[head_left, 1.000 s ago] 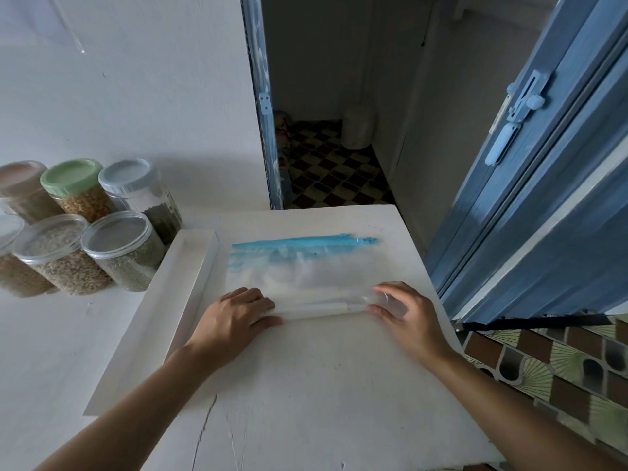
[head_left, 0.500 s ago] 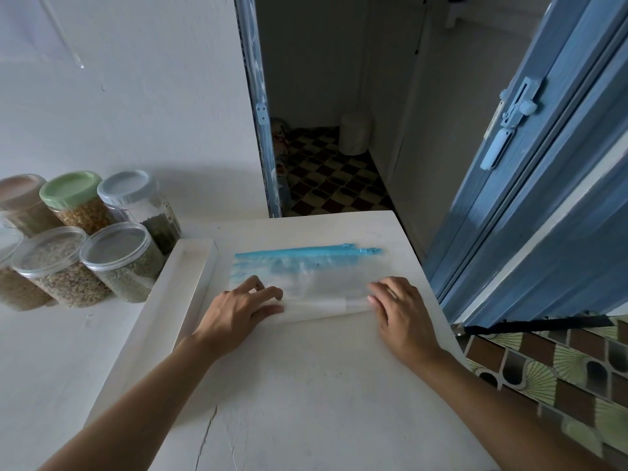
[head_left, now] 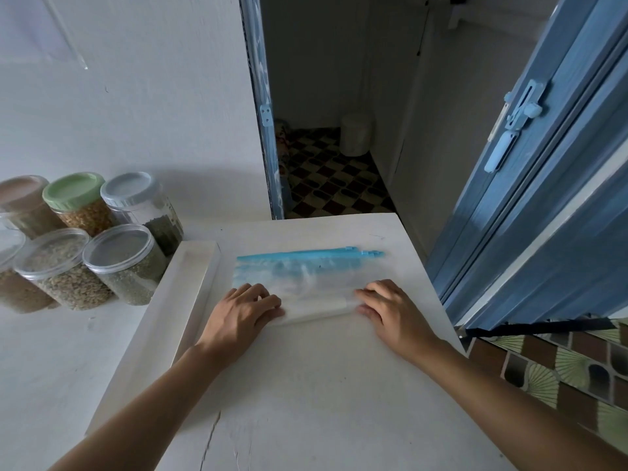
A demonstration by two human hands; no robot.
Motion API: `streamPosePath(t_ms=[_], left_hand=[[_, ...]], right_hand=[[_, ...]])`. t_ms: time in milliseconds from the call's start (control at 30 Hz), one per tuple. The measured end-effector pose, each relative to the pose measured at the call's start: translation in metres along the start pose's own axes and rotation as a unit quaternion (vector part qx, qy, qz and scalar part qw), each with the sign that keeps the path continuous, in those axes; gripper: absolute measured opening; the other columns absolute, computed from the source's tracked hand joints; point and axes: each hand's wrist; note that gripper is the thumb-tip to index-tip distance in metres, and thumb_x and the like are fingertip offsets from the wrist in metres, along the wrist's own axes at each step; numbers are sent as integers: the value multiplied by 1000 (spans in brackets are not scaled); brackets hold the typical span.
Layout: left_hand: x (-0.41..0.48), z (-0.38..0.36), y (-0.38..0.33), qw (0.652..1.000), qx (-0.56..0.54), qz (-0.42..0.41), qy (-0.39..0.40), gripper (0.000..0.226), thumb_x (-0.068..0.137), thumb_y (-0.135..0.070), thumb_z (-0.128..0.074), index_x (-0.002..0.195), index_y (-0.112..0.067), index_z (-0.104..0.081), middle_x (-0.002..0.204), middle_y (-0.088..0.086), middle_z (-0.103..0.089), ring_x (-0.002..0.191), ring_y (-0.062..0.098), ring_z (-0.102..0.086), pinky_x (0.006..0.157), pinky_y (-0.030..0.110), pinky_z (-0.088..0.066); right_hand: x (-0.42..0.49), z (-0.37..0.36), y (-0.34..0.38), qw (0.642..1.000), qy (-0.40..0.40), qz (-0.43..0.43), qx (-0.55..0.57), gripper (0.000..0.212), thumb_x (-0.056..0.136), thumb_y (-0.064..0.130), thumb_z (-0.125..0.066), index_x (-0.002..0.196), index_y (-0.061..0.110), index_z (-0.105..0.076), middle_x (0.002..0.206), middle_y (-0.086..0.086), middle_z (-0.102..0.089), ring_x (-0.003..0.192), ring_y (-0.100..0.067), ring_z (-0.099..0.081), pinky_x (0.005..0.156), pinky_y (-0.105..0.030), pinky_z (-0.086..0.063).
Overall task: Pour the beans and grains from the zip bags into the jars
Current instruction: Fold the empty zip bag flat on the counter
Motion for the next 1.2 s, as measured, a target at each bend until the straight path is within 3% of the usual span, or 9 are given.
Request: streamPosePath(t_ms=[167, 367, 500, 633, 800, 900, 1033, 1200], left_hand=[[-2, 3, 9, 999, -38, -21, 21, 44, 101, -58, -50, 98, -21, -74, 90, -5, -62, 79, 20, -60, 70, 30, -51], [22, 7, 18, 998, -12, -58, 39, 53, 103, -59, -39, 90, -21, -73, 72, -3, -62, 69, 25, -63, 62, 33, -53], [22, 6, 23, 998, 2, -59, 39, 60, 105, -62, -30, 89, -21, -70, 71, -4, -65, 66, 24, -63, 59, 33, -50], [28, 6, 23, 998, 7, -46, 42, 50, 102, -60, -32, 103, -27, -69, 76, -6, -70, 68, 23, -66, 58, 31, -50], [33, 6, 26, 999, -4, -37, 32, 45, 101, -61, -34, 109, -29, -65, 87, -6, -65, 65, 23, -62, 56, 29, -46], [33, 2, 23, 1000, 13, -20, 14, 40, 100, -56, -42, 102, -27, -69, 87, -4, -61, 60, 25, -59, 55, 27, -42], [33, -2, 23, 999, 29, 12, -13, 26, 97, -44, -60, 92, -24, -76, 89, 0, -60, 78, 25, -59, 68, 34, -47], [35, -5, 24, 1000, 10, 21, -16, 39, 98, -47, -48, 91, -22, -77, 81, -3, -66, 70, 24, -64, 65, 31, -41]], right_hand=[[9, -6, -7, 1000, 0, -22, 1, 20, 94, 16, -71, 112, 7, -74, 109, -2, -57, 105, -22, -53, 86, -34, -55], [22, -10, -11, 999, -33, -25, 5, 10, 98, 19, -66, 103, 11, -69, 95, 2, -65, 90, -20, -55, 78, -40, -52], [27, -11, -11, 998, -52, -36, 29, 8, 96, 19, -68, 94, 12, -64, 88, 4, -64, 87, -19, -52, 75, -39, -50], [28, -15, -16, 997, -65, -38, 9, 24, 99, 29, -60, 95, 10, -73, 108, -3, -63, 103, -21, -53, 89, -30, -46], [27, -9, -25, 1000, -13, 4, 1, 35, 102, 40, -50, 110, 13, -72, 107, 2, -66, 105, -17, -55, 90, -31, -46], [35, -11, -29, 1000, -10, -5, -2, 34, 102, 36, -49, 106, 13, -73, 103, 2, -68, 102, -19, -55, 86, -36, -49], [50, -15, -30, 1000, -11, -29, -6, 21, 97, 27, -61, 94, 10, -74, 101, 0, -61, 100, -22, -51, 82, -42, -49], [64, -20, -32, 997, 5, -80, 18, 30, 92, 37, -59, 94, 12, -76, 96, 2, -67, 94, -25, -58, 79, -43, -49]])
Point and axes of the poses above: each hand's wrist, its own x-axis towards the middle knuckle, its own z-axis out of the back of the hand, y = z × x
